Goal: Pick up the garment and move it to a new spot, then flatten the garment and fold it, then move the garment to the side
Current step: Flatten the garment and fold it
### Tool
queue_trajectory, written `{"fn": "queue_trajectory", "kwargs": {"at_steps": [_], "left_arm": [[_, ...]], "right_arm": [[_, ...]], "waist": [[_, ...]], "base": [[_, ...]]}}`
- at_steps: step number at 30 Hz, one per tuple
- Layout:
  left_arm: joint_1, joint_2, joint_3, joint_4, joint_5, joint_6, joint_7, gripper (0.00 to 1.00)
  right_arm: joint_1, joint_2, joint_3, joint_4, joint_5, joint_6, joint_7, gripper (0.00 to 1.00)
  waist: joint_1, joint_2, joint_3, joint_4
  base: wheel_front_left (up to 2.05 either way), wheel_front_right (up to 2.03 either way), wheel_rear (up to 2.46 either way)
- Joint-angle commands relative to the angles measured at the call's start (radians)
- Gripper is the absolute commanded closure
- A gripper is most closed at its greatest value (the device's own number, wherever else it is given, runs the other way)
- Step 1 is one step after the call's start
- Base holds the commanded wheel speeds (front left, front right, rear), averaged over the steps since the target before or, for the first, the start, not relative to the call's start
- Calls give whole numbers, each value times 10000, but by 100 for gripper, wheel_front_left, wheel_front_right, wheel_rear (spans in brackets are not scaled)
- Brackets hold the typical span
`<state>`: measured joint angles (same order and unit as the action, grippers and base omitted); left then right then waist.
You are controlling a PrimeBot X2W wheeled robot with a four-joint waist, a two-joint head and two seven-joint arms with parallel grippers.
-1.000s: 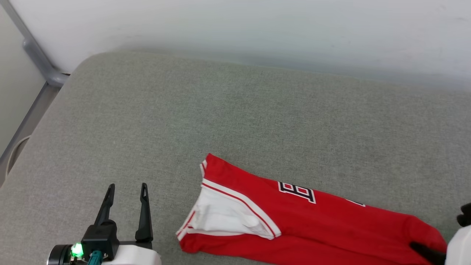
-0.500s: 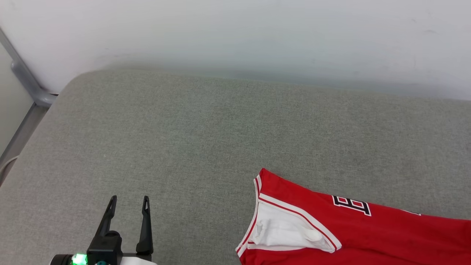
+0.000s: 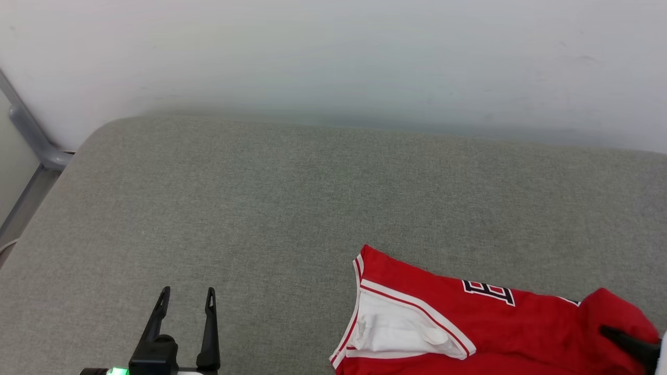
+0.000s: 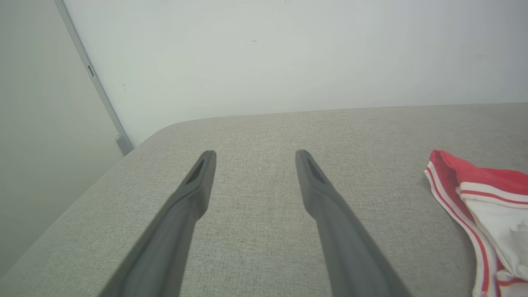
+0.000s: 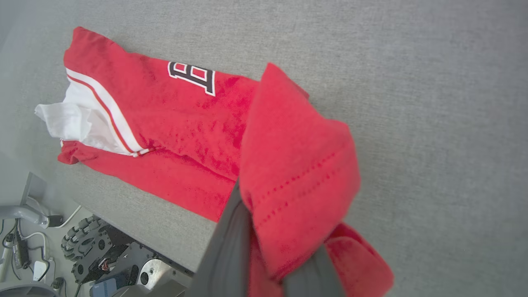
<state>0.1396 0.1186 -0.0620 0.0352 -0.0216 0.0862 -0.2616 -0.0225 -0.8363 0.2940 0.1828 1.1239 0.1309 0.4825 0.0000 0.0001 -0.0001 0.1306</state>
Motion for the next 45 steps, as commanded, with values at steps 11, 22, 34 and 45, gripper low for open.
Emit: {"fn": "queue_trajectory", "kwargs": {"at_steps": [11,22,34,45], "left_arm": [[-243,-79,-243,115,126,-128,-48,0],[-618,-175,-411,178,115,-115,-48,0],[-1001,-312,-592,262,84,-84,-48,0],[-929,-332,-538,337,57,-59,-48,0]], "right_arm": [[-976,1705,932,-1688,-793,-5,928,100],[-2968,3477,2418,-557,-2206,-5,974,100],[-4561,5042,3661,1963,-3539,-5,542,100],[-4601,5292,4290,3099,-3958,-11,-701,0]], "waist": [[0,-1,216,283],[0,-1,658,611],[0,-1,1122,945],[0,-1,974,812]], "base": [[0,0,0],[0,0,0],[0,0,0],[0,0,0]]}}
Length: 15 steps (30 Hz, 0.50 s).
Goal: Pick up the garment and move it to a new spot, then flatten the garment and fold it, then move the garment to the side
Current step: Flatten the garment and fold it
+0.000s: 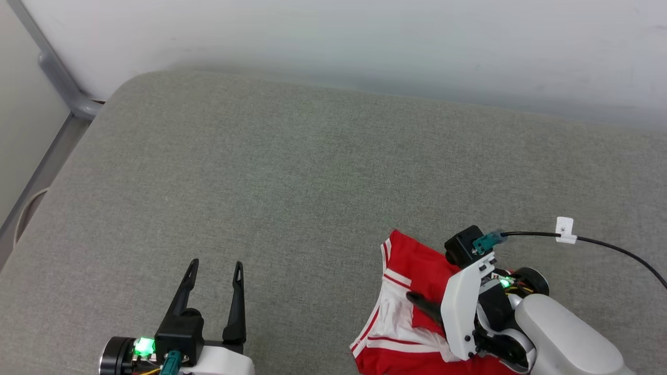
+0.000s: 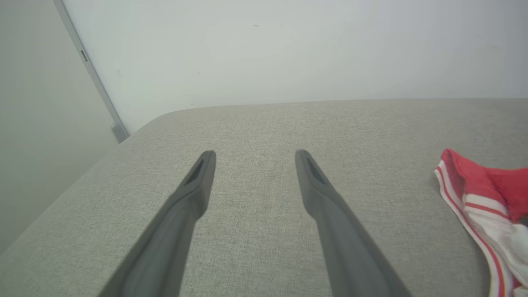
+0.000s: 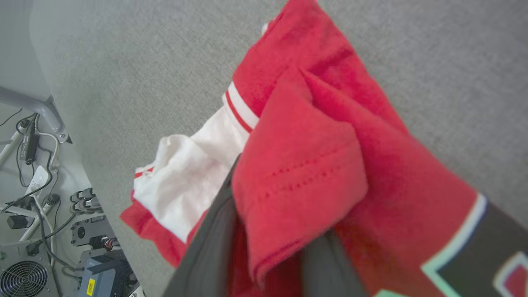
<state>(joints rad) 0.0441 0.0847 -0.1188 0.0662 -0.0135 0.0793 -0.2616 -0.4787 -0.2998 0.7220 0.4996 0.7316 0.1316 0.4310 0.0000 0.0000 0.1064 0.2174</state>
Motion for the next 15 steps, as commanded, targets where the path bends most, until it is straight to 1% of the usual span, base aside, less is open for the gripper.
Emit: {"fn": "queue_trajectory", "kwargs": {"at_steps": [1,2,3,6,8,11,13,15], "left_arm": [[64,28,49,48,-19,11,-48,0],[93,46,69,73,-20,18,-48,0],[93,46,69,73,-20,18,-48,0],[202,111,138,79,-31,31,-47,0],[303,140,167,79,-40,32,-47,0],[434,191,220,48,-57,19,-47,0],[534,223,230,35,-44,-22,-47,0],[571,247,260,21,-50,-41,-47,0]], "right_arm": [[-19,-139,2,-219,-51,-17,-439,0],[47,-224,-15,-403,-48,-17,-685,0],[47,-224,-15,-403,-48,-17,-685,0],[313,-563,-213,-1074,-165,-16,-1435,0],[552,-823,-522,-1568,-244,-16,-1918,0],[947,-1112,-1261,-2227,-603,-16,-2681,0],[1253,-1264,-1838,-2610,-1049,-14,-3215,0],[1649,-1195,-2519,-2883,-1435,-14,-3633,0]], "waist": [[0,0,-163,-106],[0,0,-236,-156],[0,0,-236,-156],[0,0,-471,-341],[0,0,-619,-482],[0,0,-829,-740],[0,0,-953,-901],[0,0,-1060,-1062]], "base": [[0,0,0],[0,0,0],[0,0,0],[0,0,0],[0,0,0],[0,0,0],[0,0,0],[0,0,0]]}}
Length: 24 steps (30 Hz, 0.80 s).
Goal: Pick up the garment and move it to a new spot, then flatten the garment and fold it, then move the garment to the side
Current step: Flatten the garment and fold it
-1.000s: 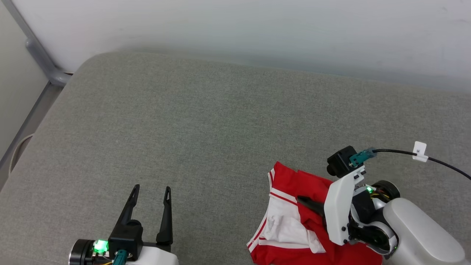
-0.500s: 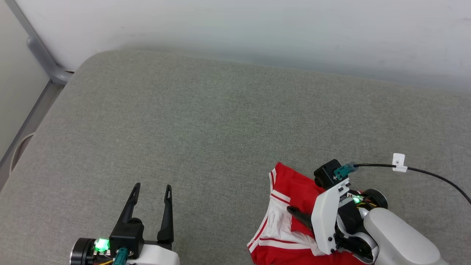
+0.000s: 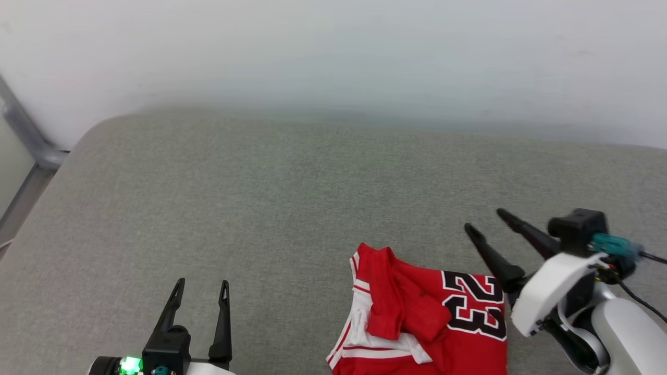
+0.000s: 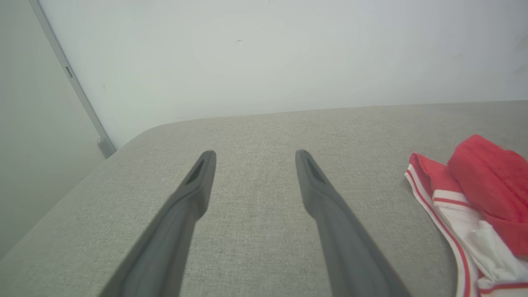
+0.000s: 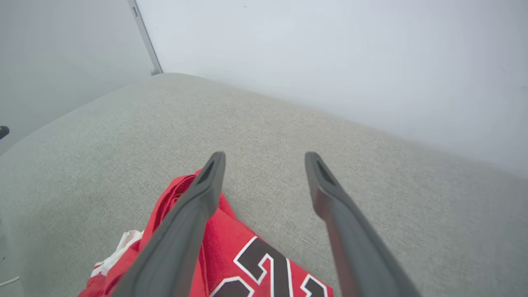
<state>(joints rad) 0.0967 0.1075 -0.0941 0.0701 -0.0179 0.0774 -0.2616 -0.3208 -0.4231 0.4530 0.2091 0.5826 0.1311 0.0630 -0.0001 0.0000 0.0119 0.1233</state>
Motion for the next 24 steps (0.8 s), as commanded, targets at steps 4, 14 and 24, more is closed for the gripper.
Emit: {"fn": "queue_trajectory", "kwargs": {"at_steps": [4,14,24], "left_arm": [[118,65,57,-30,2,-52,-47,0],[-21,95,89,14,14,-84,-47,0],[6,113,-31,-19,41,-165,-47,0]], "right_arm": [[780,346,-1302,-492,-891,-9,-723,0],[2558,1871,-4281,-1736,-3634,-9,-2411,0],[4343,3275,-5480,-2477,-4870,-10,-3160,0]], "waist": [[1,0,-259,-413],[1,0,-354,-840],[1,0,-423,-875]], "base": [[0,0,0],[0,0,0],[0,0,0]]}}
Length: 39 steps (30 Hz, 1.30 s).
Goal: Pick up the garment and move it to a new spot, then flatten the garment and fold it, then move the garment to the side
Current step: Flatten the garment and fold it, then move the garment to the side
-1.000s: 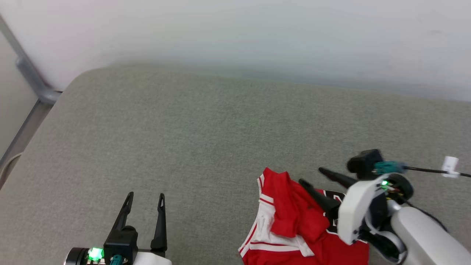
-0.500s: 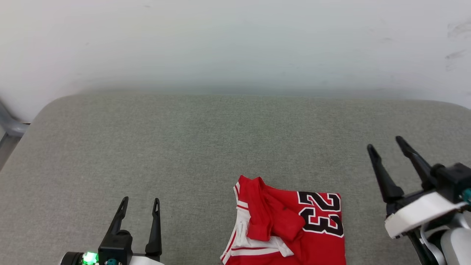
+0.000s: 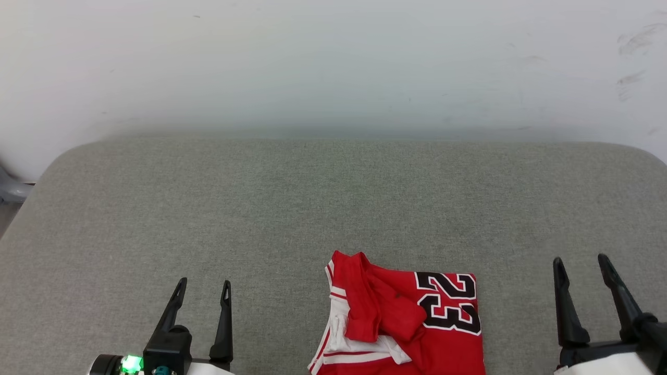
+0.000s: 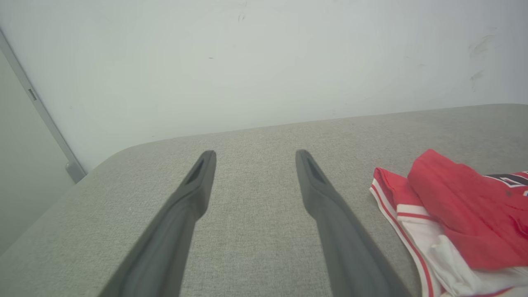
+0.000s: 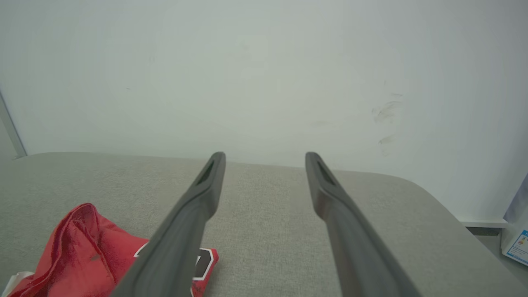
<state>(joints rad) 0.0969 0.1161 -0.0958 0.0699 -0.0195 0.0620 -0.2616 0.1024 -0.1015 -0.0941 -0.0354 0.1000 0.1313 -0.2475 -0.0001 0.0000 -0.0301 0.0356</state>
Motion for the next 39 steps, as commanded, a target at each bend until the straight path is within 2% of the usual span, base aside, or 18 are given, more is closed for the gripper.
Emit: {"fn": "queue_trajectory", "kwargs": {"at_steps": [1,13,25,31,35,39], "left_arm": [[27,27,-30,-27,59,-16,-47,0],[201,65,-97,0,66,-19,-47,0],[226,25,-63,8,-96,-54,-47,0],[181,-8,-50,-23,-89,-59,-47,0],[121,-34,-77,-23,-85,-74,-47,0],[20,-67,-117,-31,-70,-90,-47,0]], "right_arm": [[250,121,-68,-59,-94,-12,-92,0],[1041,510,-242,-193,-407,-12,-185,0],[518,515,-332,-198,-291,-12,-178,0],[-710,-393,-476,-366,296,-11,189,0],[-1712,-1178,-76,-648,1074,-12,1406,0],[-2564,-2005,605,-519,2161,-12,3157,0]], "waist": [[1,0,-9,5],[1,0,-113,55],[1,0,-178,136],[1,0,-167,219],[1,0,-127,300],[1,0,-58,443]], "base": [[0,0,0],[0,0,0],[0,0,0],[0,0,0],[0,0,0],[0,0,0]]}}
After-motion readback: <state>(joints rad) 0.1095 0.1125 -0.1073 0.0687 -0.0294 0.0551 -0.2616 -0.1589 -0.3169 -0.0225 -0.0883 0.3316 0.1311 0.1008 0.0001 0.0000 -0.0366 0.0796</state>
